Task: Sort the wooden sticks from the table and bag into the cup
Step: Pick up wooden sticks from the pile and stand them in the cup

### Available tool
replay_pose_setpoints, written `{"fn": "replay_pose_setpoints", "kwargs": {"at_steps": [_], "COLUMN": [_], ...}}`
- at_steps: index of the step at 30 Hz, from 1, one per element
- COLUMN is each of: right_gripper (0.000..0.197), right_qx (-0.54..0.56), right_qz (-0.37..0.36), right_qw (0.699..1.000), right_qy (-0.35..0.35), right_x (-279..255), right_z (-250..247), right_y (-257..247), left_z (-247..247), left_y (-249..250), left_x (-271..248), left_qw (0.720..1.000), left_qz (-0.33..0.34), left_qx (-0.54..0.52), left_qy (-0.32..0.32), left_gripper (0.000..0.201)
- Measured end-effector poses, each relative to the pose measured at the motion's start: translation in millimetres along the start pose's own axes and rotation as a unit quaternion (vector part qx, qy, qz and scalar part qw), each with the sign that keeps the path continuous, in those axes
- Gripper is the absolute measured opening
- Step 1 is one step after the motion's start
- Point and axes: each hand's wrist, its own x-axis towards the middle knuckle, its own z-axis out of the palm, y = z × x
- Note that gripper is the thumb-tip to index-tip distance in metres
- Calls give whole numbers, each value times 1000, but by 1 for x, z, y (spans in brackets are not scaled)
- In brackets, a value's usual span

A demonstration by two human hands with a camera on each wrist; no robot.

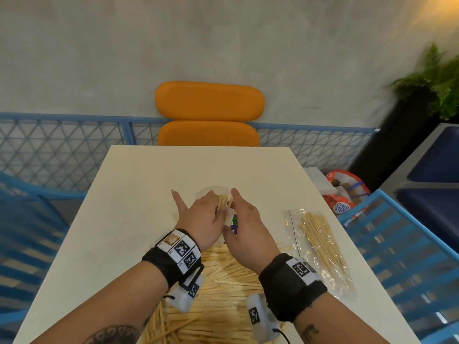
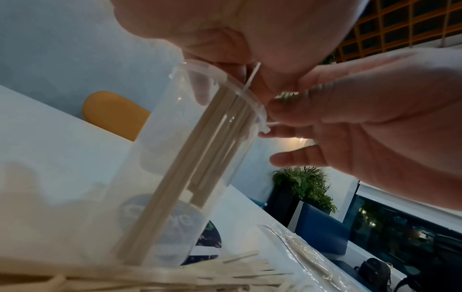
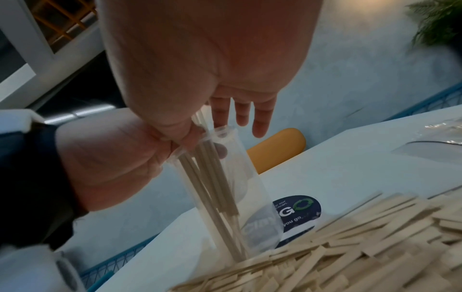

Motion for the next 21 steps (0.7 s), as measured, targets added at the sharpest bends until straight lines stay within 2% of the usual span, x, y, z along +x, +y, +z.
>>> {"fn": "replay_pose_setpoints", "kwargs": {"at_steps": [3,7,11,14,18,20,21], "right_gripper": [83,69,67,67,55,43,38], "right_qx": [-10,-92,-80,-71,-60,-82,-107], "right_qz": [-9,-28,-28,-29,-45,-53,-56], "right_qw": [1000,995,996,997,993,990,989], "right_qy": [6,-39,-39,-6,90,101,81], "right_x": [1,0,-5,-12,-32,-45,-51], "right_z": [-1,-1,-4,-8,-4,3,8], "right_y": [-2,-3,-6,-5,3,7,8], "left_z": [-2,-8,-15,-24,-46,-56,-59], "left_y": [1,1,-6,-13,-32,-46,-54], "left_x": [-2,-7,-14,-24,-41,-52,-58], "left_qw": [1000,997,992,983,976,978,980], "left_qz": [7,6,26,35,5,-9,-15], "left_qx": [-10,-72,-123,-168,-175,-161,-154], "left_qy": [-7,-11,18,62,130,132,121], "left_gripper": [19,30,32,26,20,18,18]}}
